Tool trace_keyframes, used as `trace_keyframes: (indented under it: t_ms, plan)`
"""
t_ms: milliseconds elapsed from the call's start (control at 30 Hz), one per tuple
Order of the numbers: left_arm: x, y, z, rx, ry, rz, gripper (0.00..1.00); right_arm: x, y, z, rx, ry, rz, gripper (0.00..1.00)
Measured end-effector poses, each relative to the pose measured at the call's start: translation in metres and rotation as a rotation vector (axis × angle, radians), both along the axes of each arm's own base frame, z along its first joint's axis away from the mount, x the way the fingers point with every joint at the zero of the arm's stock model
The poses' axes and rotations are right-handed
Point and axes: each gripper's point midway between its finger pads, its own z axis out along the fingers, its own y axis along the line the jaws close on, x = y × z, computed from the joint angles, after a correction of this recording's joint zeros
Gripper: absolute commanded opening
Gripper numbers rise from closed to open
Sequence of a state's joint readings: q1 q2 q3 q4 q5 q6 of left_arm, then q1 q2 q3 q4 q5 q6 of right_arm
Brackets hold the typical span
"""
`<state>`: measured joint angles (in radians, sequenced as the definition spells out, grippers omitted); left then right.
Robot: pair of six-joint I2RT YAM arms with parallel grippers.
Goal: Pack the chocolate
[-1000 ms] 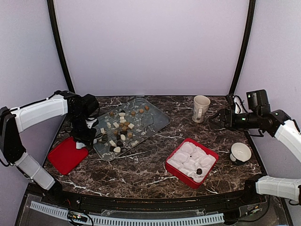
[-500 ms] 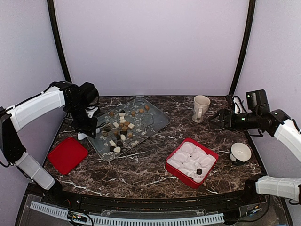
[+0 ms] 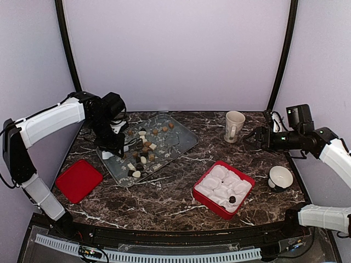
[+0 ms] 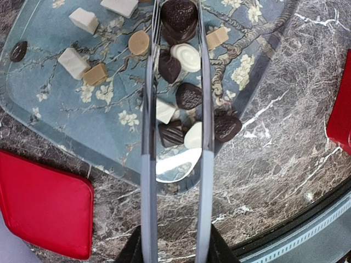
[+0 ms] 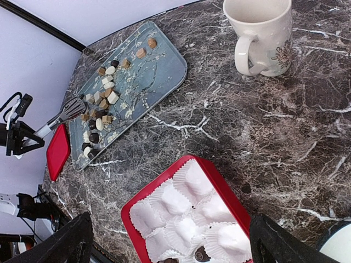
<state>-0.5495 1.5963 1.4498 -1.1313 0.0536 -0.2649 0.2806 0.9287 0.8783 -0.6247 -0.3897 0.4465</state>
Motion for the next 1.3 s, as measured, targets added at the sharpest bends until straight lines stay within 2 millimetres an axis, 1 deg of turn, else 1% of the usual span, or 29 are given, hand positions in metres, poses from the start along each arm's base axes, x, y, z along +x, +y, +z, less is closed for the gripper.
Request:
trace_keyframes:
  t_ms: [233,333,400,500,600,767,833,933,1067,1133,1300]
  plan:
    - [0.009,-0.025,-0.004,-0.030,-0.010,-0.047,0.17,0.000,0.000,0.000,0.000,0.000,-0.001,1.00]
    - [0.010,-0.039,-0.003,-0.049,-0.013,-0.081,0.17,0.000,0.000,-0.001,-0.001,0.001,-0.001,1.00]
    - [0.011,-0.054,0.000,-0.064,-0.026,-0.120,0.16,0.000,0.000,-0.001,0.000,0.001,-0.001,1.00]
    - [0.006,-0.084,0.005,-0.106,-0.041,-0.192,0.16,0.000,0.000,-0.001,0.000,0.002,-0.002,1.00]
    - [-0.004,-0.118,0.012,-0.158,-0.054,-0.273,0.16,0.000,-0.001,-0.001,0.000,0.003,-0.006,1.00]
    - [-0.027,-0.179,0.023,-0.251,-0.068,-0.414,0.16,0.001,-0.002,-0.001,-0.004,0.004,-0.016,1.00]
    - [-0.040,-0.205,0.026,-0.291,-0.067,-0.474,0.16,0.002,-0.003,-0.002,-0.007,0.004,-0.020,1.00]
    - [-0.061,-0.237,0.024,-0.334,-0.053,-0.552,0.16,0.002,-0.004,-0.002,-0.012,0.005,-0.029,1.00]
    - [-0.082,-0.269,0.011,-0.358,-0.024,-0.633,0.15,0.002,-0.006,-0.004,-0.023,0.009,-0.040,1.00]
    - [-0.091,-0.280,0.003,-0.362,-0.007,-0.663,0.16,0.002,-0.009,-0.006,-0.030,0.013,-0.049,1.00]
    - [-0.103,-0.297,-0.020,-0.353,0.033,-0.710,0.16,0.000,-0.013,-0.006,-0.042,0.018,-0.065,1.00]
